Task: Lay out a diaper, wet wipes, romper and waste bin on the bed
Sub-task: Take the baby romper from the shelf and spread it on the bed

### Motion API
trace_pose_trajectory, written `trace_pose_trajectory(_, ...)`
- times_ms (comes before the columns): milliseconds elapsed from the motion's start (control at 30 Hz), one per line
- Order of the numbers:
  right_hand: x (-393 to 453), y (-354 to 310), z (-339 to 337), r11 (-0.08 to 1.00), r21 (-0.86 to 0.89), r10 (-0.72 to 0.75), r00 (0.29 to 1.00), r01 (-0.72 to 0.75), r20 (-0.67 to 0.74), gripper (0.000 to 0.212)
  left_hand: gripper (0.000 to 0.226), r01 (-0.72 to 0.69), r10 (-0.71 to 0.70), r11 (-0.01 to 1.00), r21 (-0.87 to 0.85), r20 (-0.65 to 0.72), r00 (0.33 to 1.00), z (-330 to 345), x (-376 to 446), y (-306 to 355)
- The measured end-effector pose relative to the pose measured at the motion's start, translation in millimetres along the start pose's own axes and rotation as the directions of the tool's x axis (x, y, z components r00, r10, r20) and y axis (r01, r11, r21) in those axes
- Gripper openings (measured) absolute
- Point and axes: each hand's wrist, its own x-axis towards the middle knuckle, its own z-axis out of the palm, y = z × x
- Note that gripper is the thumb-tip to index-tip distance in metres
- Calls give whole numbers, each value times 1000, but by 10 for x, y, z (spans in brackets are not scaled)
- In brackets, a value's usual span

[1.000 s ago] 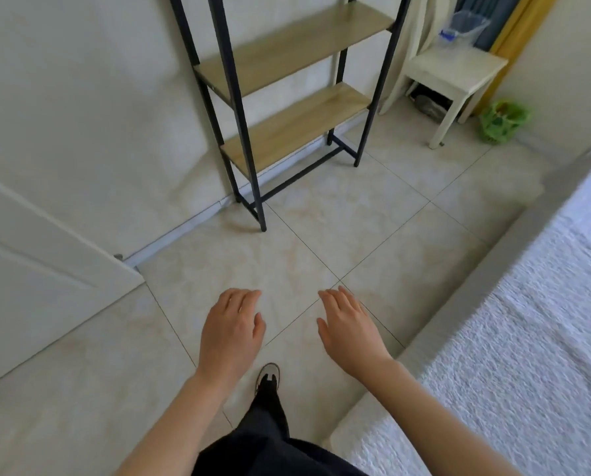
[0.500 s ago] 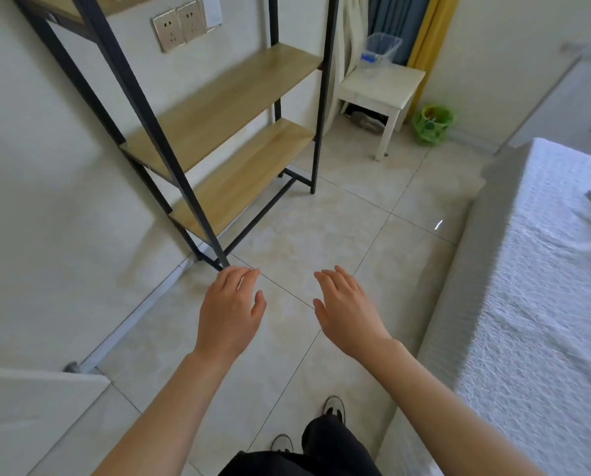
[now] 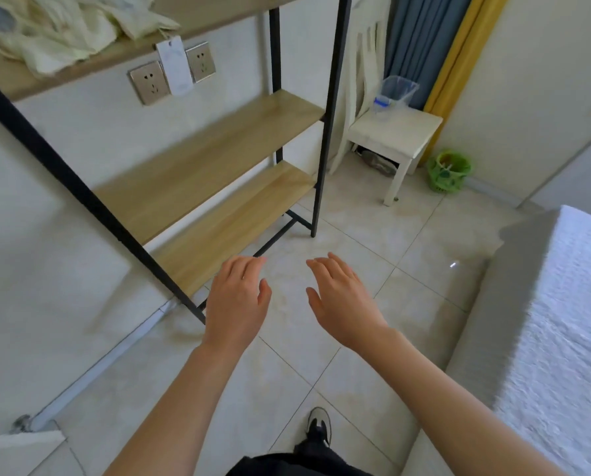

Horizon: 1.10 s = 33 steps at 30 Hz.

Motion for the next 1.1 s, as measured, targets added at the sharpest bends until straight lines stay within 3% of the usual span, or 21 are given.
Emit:
trace_pose_trajectory(433, 1927, 458, -755, 979, 5, -199, 962, 203, -186, 40, 31, 64, -47, 996, 57, -264, 963, -156, 1839, -5)
trace_pose_trajectory(667, 2923, 257, -1111, 939, -40, -340, 900, 342, -273, 41, 34, 83, -55, 994, 67, -340, 939, -487, 2631, -267)
trace_pose_trajectory(867, 3590, 18, -1325, 881, -61, -463, 825, 470, -324, 41, 31, 67, -14, 994, 85, -508, 861, -801, 3027, -454)
trace_pose_trajectory(1100, 4272, -283, -1468, 763, -63, -629, 717, 643, -300, 42, 34, 252, -89, 948, 196, -597, 797, -1091, 3324, -836)
